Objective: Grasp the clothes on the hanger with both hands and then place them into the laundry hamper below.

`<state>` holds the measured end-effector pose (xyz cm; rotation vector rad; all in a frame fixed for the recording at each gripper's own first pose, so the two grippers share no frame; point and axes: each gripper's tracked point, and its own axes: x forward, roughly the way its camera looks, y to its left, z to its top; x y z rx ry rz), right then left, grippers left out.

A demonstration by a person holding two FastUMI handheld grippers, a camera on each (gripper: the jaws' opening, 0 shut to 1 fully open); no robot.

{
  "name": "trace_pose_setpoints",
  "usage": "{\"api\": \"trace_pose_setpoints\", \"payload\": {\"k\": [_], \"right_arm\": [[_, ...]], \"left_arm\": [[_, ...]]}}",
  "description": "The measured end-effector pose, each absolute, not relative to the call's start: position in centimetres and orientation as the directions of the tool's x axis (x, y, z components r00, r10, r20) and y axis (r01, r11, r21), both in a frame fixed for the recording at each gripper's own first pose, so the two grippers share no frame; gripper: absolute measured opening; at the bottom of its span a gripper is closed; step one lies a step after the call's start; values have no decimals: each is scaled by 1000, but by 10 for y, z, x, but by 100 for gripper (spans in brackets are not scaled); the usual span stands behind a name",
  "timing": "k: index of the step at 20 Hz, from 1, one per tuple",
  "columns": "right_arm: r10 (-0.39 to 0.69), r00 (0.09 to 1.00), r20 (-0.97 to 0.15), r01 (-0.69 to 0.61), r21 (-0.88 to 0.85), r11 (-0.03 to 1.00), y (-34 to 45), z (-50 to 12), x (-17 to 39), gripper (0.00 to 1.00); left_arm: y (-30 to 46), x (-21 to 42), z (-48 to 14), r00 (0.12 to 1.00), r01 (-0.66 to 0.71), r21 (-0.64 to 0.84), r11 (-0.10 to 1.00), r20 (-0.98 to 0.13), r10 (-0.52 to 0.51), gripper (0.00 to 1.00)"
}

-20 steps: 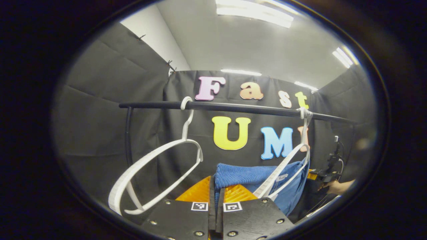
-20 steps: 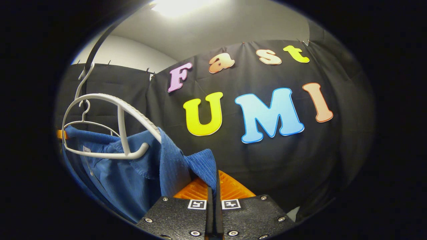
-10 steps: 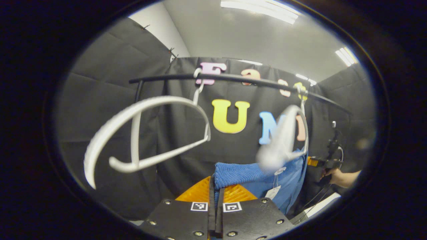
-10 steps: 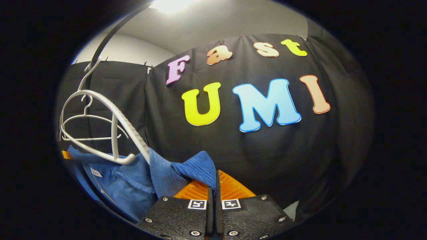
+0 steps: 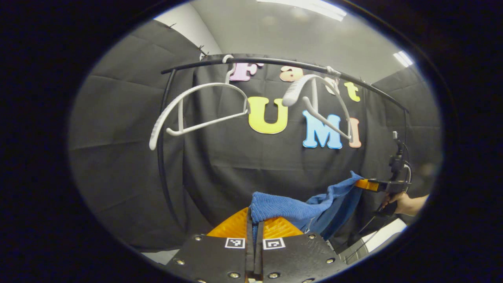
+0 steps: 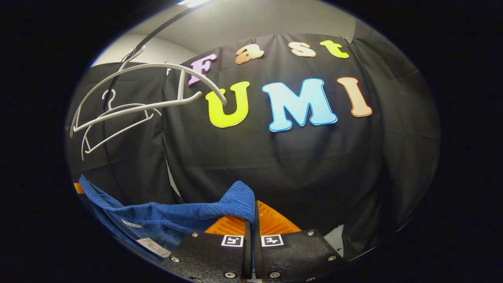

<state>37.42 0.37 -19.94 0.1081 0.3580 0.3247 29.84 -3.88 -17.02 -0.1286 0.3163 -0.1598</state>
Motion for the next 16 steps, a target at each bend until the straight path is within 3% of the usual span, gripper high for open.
{"api": "trace_pose_setpoints", "payload": {"k": [11,12,13,16], "right_arm": [[414,878,-242,-375,189,907,49,-116,242,2],[425,873,-238,-384,200,901,55,-108,230,2],[431,871,-237,-387,211,898,60,-102,219,2],[459,860,-223,-412,226,883,78,-84,183,2]], "left_arm": [[-48,295,-116,945,242,-190,951,-178,-276,1],[-56,289,-115,943,258,-191,947,-166,-290,6],[-61,282,-111,940,272,-190,943,-157,-303,0],[-71,256,-101,929,315,-190,930,-138,-343,1]]}}
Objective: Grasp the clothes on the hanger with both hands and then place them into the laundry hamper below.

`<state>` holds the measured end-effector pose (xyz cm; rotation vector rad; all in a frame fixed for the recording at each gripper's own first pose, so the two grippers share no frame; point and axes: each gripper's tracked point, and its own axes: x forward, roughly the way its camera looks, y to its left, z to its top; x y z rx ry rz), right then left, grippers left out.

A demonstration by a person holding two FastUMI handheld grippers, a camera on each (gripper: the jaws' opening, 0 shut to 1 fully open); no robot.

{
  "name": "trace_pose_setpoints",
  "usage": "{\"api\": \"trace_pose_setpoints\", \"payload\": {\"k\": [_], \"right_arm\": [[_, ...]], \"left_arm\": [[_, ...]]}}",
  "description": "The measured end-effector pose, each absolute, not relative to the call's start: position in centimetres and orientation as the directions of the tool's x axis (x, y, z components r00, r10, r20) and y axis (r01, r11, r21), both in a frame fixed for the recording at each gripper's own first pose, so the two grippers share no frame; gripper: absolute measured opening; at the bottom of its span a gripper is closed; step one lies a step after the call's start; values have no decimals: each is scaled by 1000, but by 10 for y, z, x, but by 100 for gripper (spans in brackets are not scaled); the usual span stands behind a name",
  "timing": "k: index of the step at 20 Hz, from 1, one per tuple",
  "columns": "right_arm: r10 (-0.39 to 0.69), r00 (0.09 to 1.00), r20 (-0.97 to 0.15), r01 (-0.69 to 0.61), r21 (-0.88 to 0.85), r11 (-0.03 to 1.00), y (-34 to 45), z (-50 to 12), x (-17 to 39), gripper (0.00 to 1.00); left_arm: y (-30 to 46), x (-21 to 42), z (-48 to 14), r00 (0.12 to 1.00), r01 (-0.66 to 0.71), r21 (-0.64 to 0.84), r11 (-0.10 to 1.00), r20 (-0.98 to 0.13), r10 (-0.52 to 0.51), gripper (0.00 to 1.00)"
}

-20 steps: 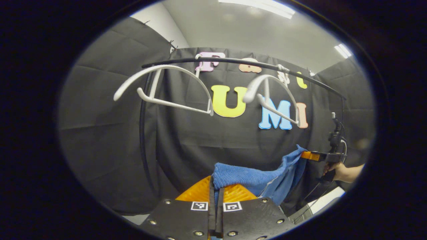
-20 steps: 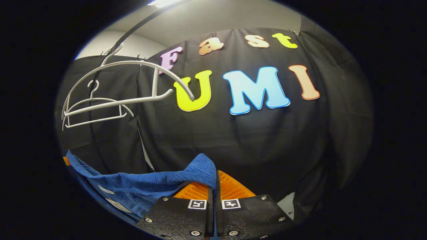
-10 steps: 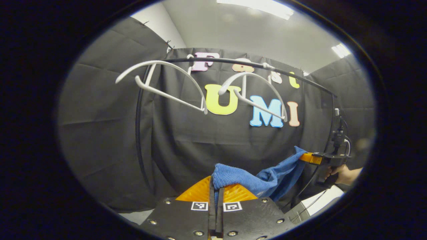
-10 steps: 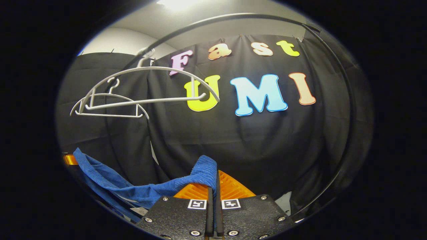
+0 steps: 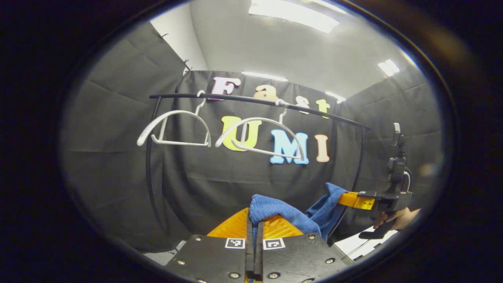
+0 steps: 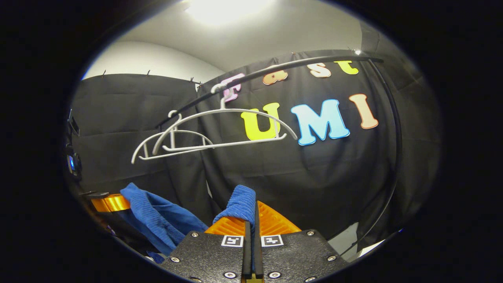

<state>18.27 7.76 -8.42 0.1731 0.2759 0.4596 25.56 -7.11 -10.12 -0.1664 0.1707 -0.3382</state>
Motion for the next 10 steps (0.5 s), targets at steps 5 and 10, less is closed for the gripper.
{"api": "trace_pose_setpoints", "payload": {"k": [5,10], "right_arm": [[512,842,-172,-465,250,849,104,-46,135,2],[521,842,-136,-474,272,837,112,-23,106,2]], "left_arm": [[-108,227,-76,908,388,-211,897,-78,-411,1],[-123,203,-50,905,412,-176,894,-38,-424,1]]}}
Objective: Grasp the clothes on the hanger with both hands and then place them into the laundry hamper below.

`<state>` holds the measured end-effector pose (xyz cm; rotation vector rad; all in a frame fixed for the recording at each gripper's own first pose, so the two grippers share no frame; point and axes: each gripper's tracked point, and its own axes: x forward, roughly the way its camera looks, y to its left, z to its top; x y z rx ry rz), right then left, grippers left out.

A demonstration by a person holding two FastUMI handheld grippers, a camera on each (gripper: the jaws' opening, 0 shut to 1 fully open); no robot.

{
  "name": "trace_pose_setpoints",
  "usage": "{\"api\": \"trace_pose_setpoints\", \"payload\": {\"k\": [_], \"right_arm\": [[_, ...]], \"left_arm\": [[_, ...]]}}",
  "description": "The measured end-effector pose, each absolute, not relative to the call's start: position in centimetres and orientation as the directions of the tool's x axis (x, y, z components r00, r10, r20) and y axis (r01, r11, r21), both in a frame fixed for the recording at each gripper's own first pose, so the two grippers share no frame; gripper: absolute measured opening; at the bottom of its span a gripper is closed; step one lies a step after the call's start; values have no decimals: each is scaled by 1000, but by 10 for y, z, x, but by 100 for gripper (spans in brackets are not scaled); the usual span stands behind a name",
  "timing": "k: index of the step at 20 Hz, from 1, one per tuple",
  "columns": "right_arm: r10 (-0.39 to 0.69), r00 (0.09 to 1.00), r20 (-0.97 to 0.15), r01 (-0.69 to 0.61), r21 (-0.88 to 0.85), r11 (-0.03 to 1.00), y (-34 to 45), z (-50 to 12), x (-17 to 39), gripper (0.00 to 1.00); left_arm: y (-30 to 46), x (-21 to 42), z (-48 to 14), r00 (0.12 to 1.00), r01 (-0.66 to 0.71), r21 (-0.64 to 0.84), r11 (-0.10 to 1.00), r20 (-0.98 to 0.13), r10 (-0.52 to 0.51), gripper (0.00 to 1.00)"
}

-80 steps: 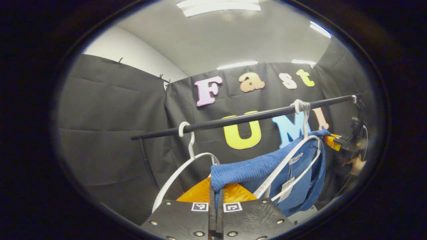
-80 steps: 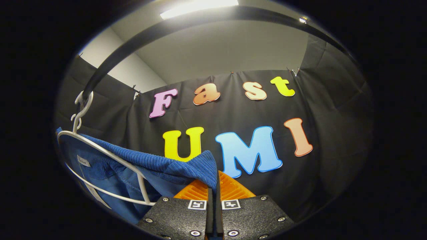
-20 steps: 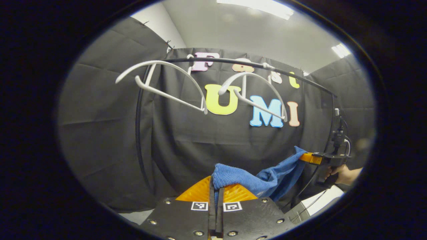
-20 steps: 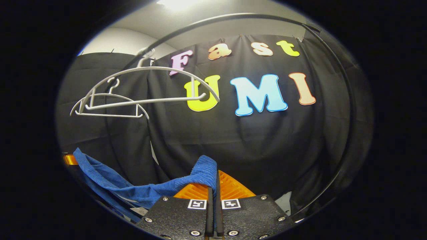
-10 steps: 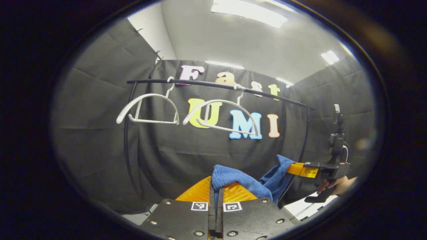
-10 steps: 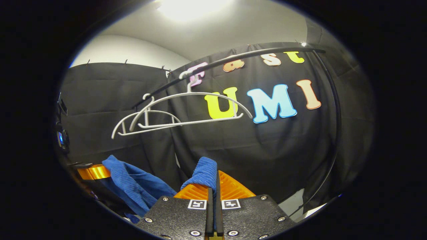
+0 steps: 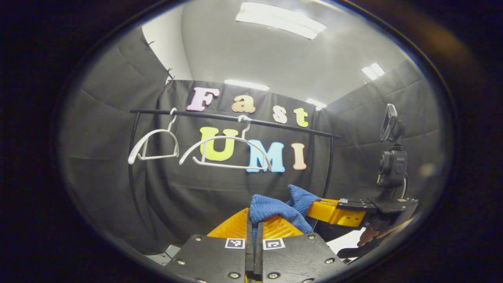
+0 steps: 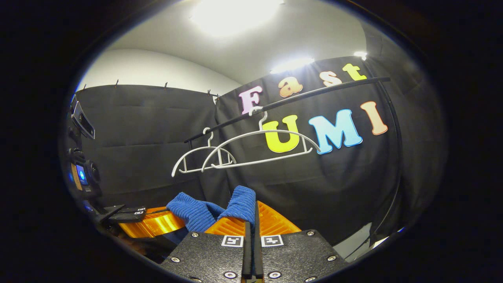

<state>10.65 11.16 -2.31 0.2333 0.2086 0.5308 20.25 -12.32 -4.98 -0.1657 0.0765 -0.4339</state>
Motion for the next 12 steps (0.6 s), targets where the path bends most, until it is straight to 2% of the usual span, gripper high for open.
{"api": "trace_pose_setpoints", "payload": {"k": [3,7,8,12], "right_arm": [[510,844,-166,-462,256,849,110,-45,100,2],[470,826,-311,-414,229,881,102,-119,94,2],[452,823,-344,-400,215,891,98,-134,92,2],[389,791,-473,-354,166,921,93,-194,77,2]], "left_arm": [[-112,203,-69,919,372,-184,910,-68,-389,5],[-106,220,-136,919,305,-205,930,-194,-344,5],[-106,218,-149,916,297,-195,935,-217,-336,1],[-97,205,-214,895,251,-173,952,-333,-297,1]]}}
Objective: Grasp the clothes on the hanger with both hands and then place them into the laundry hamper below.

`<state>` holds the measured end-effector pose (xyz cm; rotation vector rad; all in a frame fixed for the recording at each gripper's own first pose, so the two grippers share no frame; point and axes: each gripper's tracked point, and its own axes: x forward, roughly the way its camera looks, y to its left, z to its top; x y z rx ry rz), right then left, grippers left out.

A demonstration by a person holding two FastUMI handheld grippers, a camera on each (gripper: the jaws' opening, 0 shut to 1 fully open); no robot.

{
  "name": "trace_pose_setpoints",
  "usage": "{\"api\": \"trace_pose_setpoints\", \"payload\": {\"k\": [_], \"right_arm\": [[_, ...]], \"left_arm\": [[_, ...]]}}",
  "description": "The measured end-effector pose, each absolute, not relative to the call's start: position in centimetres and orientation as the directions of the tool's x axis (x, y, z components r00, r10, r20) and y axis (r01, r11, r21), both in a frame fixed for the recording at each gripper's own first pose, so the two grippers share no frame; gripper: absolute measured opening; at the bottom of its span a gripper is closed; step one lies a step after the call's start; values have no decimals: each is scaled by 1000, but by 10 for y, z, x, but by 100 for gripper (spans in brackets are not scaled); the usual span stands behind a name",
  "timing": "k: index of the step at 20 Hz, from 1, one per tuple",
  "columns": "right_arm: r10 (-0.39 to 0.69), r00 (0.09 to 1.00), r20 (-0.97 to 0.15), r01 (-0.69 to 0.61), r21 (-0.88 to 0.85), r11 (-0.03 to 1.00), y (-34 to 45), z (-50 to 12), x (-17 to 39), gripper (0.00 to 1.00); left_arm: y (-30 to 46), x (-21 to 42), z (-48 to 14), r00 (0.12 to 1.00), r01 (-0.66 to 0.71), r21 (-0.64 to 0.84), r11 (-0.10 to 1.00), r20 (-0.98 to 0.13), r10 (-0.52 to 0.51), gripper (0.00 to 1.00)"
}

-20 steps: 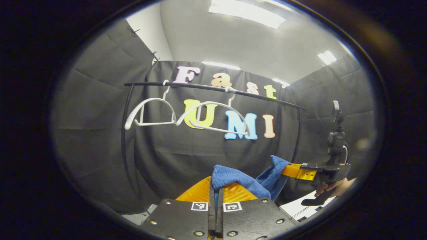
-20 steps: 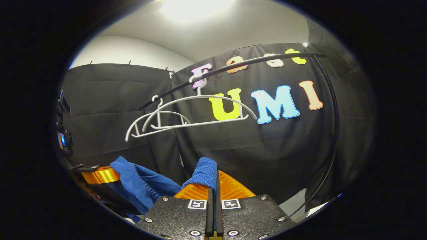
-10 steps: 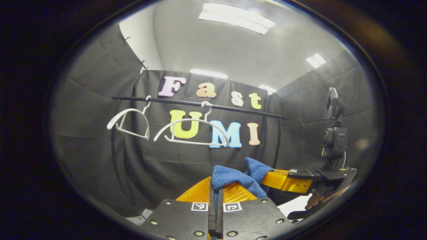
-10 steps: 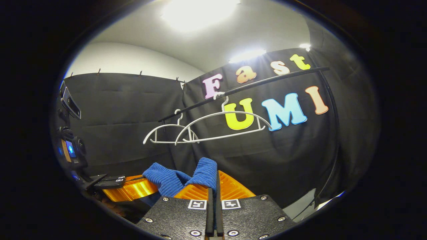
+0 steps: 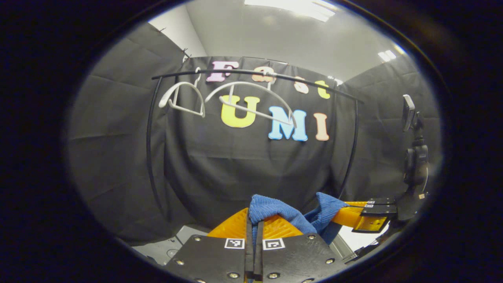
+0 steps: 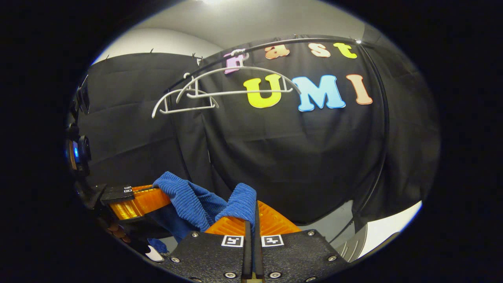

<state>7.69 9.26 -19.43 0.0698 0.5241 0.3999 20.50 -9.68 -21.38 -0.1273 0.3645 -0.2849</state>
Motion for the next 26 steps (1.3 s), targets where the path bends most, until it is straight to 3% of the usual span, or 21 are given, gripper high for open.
{"api": "trace_pose_setpoints", "payload": {"k": [2,5,7,12,13,16,17,18,21,22,23,24,25,26], "right_arm": [[356,763,-540,-340,134,931,89,-227,66,2],[306,714,-629,-329,85,941,79,-274,65,2],[284,677,-679,-338,55,939,75,-300,64,3],[278,564,-777,-398,39,917,79,-344,10,16],[284,560,-778,-402,44,914,82,-345,6,20],[275,566,-777,-413,21,911,81,-340,0,71],[271,572,-774,-411,16,912,78,-336,0,82],[269,583,-767,-402,15,915,75,-333,1,92],[268,647,-714,-353,30,935,70,-300,13,94],[264,682,-682,-337,28,941,69,-283,17,94],[260,718,-646,-322,23,946,67,-265,24,94],[256,753,-606,-308,19,951,67,-245,29,94],[252,789,-561,-293,17,956,66,-222,34,94],[245,821,-516,-278,14,961,65,-201,37,94]], "left_arm": [[-92,203,-245,876,231,-176,957,-391,-284,6],[-92,207,-301,834,208,-150,966,-488,-256,1],[-90,200,-331,796,204,-137,969,-554,-246,4],[-71,161,-379,704,203,-110,973,-674,-223,10],[-66,155,-390,690,201,-99,975,-692,-212,27],[-46,136,-400,673,187,-77,979,-716,-185,79],[-37,135,-399,684,172,-70,983,-710,-170,96],[-29,135,-395,699,156,-69,985,-697,-159,96],[2,140,-360,767,116,-47,992,-630,-119,96],[9,143,-337,795,109,-42,993,-596,-112,89],[16,148,-313,822,104,-35,994,-559,-106,100],[24,150,-291,844,103,-29,994,-526,-103,89],[32,153,-272,866,99,-22,995,-491,-97,100],[42,155,-251,886,92,-16,996,-455,-89,100]]}}
